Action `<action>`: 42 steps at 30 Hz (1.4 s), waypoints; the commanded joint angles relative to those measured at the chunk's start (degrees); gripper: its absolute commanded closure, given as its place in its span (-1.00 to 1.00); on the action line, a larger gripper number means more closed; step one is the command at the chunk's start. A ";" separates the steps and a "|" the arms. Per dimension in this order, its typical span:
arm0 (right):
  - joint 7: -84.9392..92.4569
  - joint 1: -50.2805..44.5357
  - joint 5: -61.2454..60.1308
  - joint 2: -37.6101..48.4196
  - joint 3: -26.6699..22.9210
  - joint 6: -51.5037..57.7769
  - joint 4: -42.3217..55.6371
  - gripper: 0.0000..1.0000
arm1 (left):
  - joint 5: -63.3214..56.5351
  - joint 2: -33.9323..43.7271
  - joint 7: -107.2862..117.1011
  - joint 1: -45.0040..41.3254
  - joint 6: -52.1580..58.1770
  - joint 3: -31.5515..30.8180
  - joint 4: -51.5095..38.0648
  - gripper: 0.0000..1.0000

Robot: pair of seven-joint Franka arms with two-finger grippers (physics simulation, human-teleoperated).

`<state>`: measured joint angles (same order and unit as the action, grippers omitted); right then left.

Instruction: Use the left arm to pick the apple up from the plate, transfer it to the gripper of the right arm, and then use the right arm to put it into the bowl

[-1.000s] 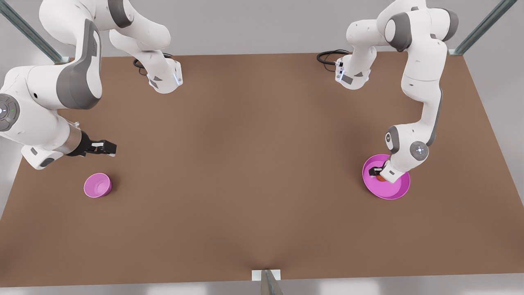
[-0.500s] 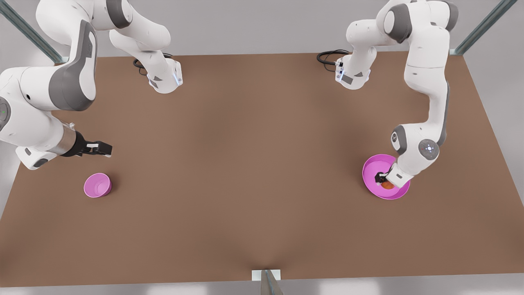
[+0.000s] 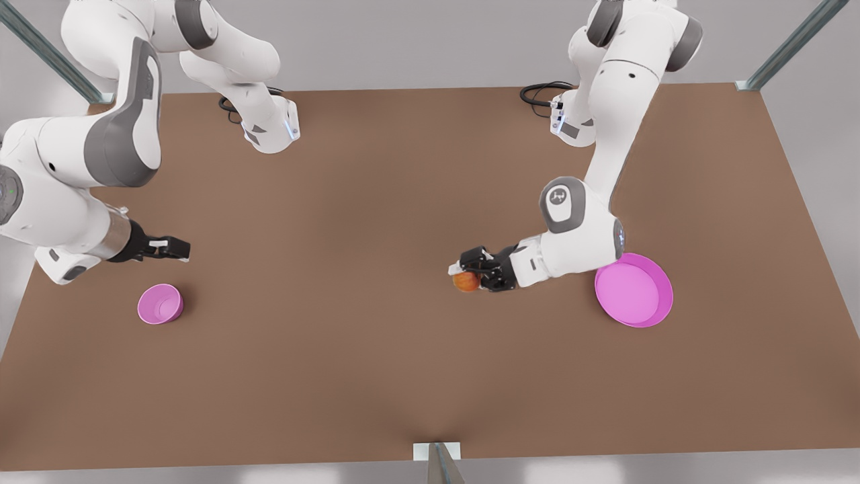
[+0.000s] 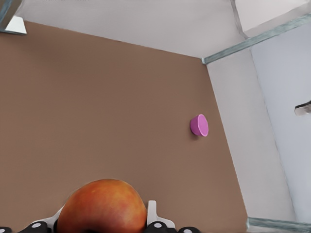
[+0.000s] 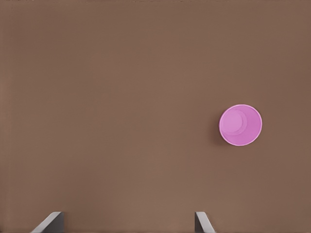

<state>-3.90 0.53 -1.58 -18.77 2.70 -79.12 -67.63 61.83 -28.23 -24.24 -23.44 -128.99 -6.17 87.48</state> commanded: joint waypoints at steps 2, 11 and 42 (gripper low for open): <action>-2.07 -1.14 -11.16 -1.80 0.20 -5.69 -0.05 -1.00 | 19.02 -5.95 -78.05 -3.89 -16.03 -0.24 -5.74 -0.38; 14.44 0.17 -57.39 -11.20 0.99 -14.22 -10.51 -1.00 | 26.06 -20.10 -106.10 -4.24 -21.38 -8.33 -23.14 -0.20; 37.48 -0.27 -77.09 -27.38 13.39 -18.79 -9.28 -1.00 | 26.06 -29.69 -107.42 -11.10 -29.91 -10.35 -34.75 -0.21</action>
<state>23.44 0.28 -78.59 -46.30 16.03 -97.33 -76.71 88.16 -58.02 -120.42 -34.54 -159.26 -16.53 52.83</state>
